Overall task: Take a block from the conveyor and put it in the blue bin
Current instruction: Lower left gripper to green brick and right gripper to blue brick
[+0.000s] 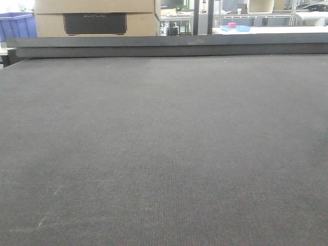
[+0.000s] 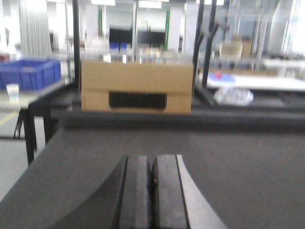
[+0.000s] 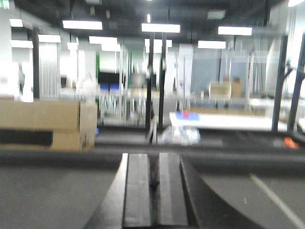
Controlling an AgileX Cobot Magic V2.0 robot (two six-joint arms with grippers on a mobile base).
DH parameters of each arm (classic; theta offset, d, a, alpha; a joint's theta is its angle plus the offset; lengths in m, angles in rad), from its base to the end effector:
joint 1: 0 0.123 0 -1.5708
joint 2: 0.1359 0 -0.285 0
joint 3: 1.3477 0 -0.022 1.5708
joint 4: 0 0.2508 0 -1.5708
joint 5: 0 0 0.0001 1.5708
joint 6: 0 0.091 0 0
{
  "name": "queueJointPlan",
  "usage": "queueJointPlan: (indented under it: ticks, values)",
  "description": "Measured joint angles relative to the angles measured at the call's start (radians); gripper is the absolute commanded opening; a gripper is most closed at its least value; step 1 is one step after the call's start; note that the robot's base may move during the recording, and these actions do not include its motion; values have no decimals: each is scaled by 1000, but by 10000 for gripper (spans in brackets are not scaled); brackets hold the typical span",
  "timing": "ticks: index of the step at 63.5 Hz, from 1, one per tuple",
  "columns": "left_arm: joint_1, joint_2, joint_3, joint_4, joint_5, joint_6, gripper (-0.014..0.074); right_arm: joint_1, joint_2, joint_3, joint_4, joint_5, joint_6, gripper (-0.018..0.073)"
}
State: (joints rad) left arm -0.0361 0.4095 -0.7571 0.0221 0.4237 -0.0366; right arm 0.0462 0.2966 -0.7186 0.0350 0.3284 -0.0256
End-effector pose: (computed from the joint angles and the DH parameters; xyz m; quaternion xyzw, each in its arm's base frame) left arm 0.0655 -0.0015 0.3974 0.0037 0.7031 -0.0155 0.7109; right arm 0.0389 0.0028 0.4002 -0.0167 0.6401 0.0242 0.7677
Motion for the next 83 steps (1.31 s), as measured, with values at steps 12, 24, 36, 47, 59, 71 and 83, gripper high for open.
queueJointPlan:
  ticks: [12,24,36,47,59,71,83]
  values:
    - [0,163,-164,-4,194,0,-111,0,164,-172,14,246,7,-167]
    - [0,230,-193,-13,218,0,-111,0,272,-234,60,287,18,-167]
    - [0,244,-197,-13,247,-17,-111,0,325,-238,69,336,26,-167]
    - [0,328,-233,-13,347,-46,-111,0,445,-289,70,494,26,-167]
    - [0,502,-324,-13,531,-52,-111,0,624,-383,71,656,26,-167]
    - [0,665,-367,9,595,-52,-111,0,770,-434,72,754,26,-167]
    - [0,802,-372,13,602,-52,-111,0,913,-448,72,812,26,-167]
